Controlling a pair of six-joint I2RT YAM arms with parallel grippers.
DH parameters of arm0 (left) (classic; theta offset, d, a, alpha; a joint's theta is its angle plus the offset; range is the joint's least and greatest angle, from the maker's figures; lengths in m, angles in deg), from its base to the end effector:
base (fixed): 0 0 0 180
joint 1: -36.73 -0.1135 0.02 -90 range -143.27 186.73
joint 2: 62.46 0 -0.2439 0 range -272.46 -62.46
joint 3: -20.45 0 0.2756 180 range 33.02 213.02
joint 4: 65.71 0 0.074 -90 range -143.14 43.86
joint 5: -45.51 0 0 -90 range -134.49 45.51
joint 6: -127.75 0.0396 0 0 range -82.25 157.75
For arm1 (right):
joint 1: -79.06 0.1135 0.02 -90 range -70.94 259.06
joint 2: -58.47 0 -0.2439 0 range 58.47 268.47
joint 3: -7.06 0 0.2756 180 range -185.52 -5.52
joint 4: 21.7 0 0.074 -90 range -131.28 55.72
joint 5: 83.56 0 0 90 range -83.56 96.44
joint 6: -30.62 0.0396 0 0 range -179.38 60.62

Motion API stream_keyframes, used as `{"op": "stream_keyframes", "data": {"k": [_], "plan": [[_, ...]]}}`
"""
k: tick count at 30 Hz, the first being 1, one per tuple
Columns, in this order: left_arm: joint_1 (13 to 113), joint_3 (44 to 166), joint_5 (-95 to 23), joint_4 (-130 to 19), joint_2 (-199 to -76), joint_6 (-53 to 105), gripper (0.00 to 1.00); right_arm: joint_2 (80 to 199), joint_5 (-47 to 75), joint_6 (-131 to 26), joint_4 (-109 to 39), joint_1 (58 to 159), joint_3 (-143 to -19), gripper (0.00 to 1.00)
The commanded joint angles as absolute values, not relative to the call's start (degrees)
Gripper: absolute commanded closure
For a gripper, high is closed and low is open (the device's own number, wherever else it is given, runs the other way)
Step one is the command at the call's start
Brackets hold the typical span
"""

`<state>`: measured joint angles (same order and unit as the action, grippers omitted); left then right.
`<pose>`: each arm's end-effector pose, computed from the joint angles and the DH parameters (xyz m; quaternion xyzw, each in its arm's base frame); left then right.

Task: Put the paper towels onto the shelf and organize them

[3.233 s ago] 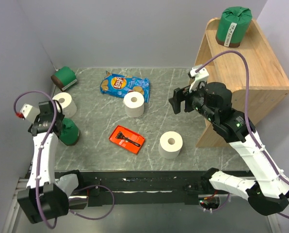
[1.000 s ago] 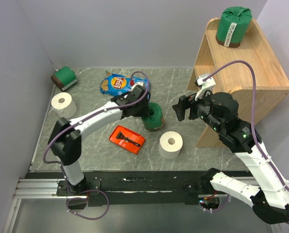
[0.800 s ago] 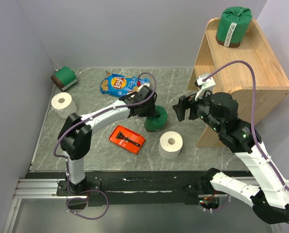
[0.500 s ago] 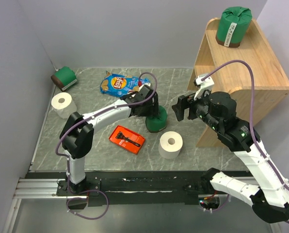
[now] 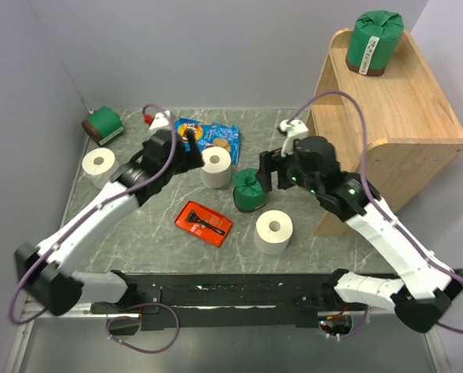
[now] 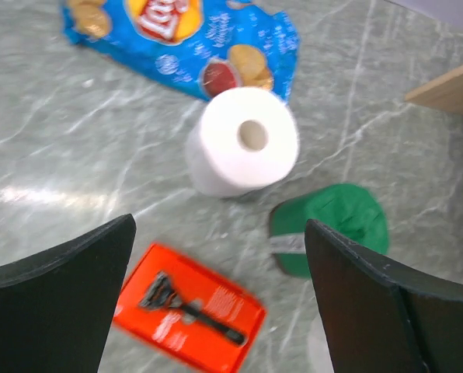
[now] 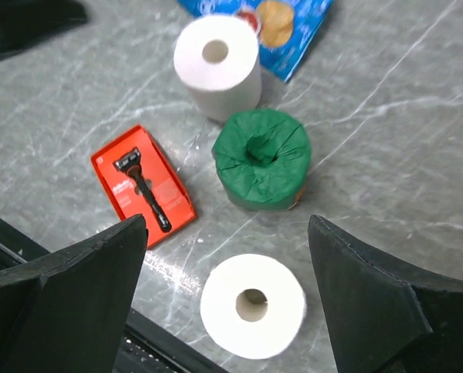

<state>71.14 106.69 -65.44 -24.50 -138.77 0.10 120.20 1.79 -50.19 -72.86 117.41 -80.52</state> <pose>0.2791 -0.1740 0.3404 -0.1133 0.8542 -0.1554 0.4831 0.2020 0.1558 0.4000 -0.1915 0.8224 0.1841 0.5030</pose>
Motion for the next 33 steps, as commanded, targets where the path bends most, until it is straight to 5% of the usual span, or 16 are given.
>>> {"op": "stream_keyframes", "data": {"k": [1,16,33], "plan": [[72.1,99.2,-73.3,-23.7,-130.4,3.4,0.03,125.3,0.6,-46.9,-71.2,119.7,-83.6,0.10],[73.4,92.3,-79.6,-22.2,-119.6,11.6,0.04,149.3,-3.6,-42.9,-71.7,121.2,-90.4,0.14],[73.4,92.3,-81.1,-21.3,-119.4,11.0,0.04,160.7,-4.6,-41.5,-73.7,121.3,-93.9,0.27]]}}
